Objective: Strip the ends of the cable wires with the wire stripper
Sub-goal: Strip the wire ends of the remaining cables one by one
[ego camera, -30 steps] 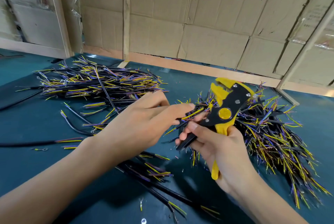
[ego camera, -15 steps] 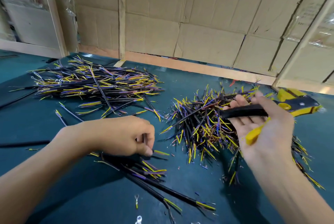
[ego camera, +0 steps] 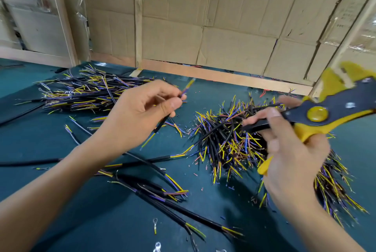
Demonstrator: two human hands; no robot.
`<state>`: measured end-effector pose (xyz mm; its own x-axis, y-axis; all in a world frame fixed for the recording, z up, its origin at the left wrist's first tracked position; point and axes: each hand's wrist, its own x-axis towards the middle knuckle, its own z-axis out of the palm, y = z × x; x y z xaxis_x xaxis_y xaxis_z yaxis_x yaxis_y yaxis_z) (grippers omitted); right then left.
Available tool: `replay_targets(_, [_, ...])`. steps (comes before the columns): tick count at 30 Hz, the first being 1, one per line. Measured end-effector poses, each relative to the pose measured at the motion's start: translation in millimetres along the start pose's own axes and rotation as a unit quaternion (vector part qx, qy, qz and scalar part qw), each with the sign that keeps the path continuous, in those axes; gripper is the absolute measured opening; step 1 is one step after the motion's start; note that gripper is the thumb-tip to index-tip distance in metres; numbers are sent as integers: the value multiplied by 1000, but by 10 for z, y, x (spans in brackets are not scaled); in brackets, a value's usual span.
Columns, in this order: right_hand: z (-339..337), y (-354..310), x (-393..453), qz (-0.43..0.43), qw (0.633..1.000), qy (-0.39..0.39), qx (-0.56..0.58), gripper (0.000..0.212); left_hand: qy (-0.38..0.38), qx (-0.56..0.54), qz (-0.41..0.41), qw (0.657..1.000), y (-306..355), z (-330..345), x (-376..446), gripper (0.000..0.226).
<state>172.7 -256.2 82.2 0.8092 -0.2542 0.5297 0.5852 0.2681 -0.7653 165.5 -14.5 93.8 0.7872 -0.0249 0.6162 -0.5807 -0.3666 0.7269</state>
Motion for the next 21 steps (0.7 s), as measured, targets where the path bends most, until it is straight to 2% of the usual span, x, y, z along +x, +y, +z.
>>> replay_targets(2, [66,-14,-58,24,998,-49,30,15,40,-72,-3,997,64,21,5,9])
replay_targets(4, [121,14,-94,54,996,-73,12,19,62,-170,-27,983,128,43,-3,13])
replay_targets(6, [123,45,-151,79,989,-127,-9,22,48,-270,-54,960,164,58,-26,19])
replay_targets(8, [130,65,-217,116,976,-184,12,14,22,-330,-70,941,184,86,-47,22])
replay_targets(11, [190,88,-311,159,957,-240,43,13,16,-360,-90,928,194,139,-71,26])
replay_targets(15, [185,142,-363,169,951,-257,18,16,34,-360,-131,923,181,236,-117,27])
replay_targets(21, [161,152,-332,198,934,-286,81,15,90,-357,-159,916,169,333,-147,22])
